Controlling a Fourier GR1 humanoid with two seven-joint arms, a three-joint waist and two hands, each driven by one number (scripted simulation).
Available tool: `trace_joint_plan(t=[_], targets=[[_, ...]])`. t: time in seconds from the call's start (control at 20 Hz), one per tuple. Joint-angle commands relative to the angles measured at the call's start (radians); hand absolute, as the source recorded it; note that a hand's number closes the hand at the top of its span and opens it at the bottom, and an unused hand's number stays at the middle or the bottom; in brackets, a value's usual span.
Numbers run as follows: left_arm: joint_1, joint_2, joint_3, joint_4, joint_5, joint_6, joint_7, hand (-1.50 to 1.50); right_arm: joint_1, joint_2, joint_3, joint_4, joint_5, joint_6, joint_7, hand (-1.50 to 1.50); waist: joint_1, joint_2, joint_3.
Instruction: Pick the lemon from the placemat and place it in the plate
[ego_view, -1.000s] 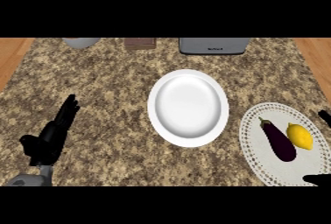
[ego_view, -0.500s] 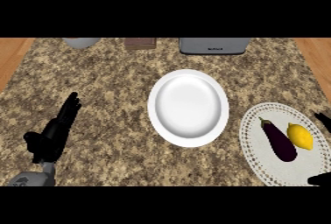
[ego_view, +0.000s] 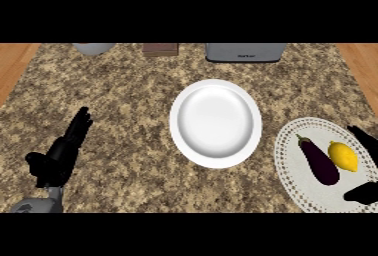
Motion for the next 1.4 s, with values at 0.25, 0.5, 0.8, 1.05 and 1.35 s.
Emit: trace_joint_plan(t=[0.25,0.5,0.8,1.05,1.35], targets=[[-0.04,-0.075,0.008,0.011,-0.065,0.02,0.024,0.0,-0.108,0.103,-0.001,0.168,0.175,-0.033,0.016,-1.5,-0.002,0.0,0.0],[0.012,-0.086,0.03,-0.014,-0.082,-0.017,0.003,0.0,-0.19,0.147,-0.052,0.387,0.235,-0.086,-0.103,-1.5,0.003,0.0,0.001],[0.049,-0.062,0.054,-0.123,-0.066,-0.041,0.088,0.0,-0.204,0.114,-0.048,0.438,0.232,-0.019,-0.261,1.5,0.006,0.0,0.001],[0.028,-0.087,0.058,-0.058,-0.1,-0.046,0.053,0.0,-0.195,0.121,-0.075,0.47,0.255,-0.075,-0.346,1.5,0.0,-0.001,0.001],[0.028,-0.051,0.123,0.015,-0.069,-0.046,-0.001,0.0,0.103,0.321,-0.129,0.22,0.195,-0.214,-0.014,1.5,-0.09,-0.019,-0.005]])
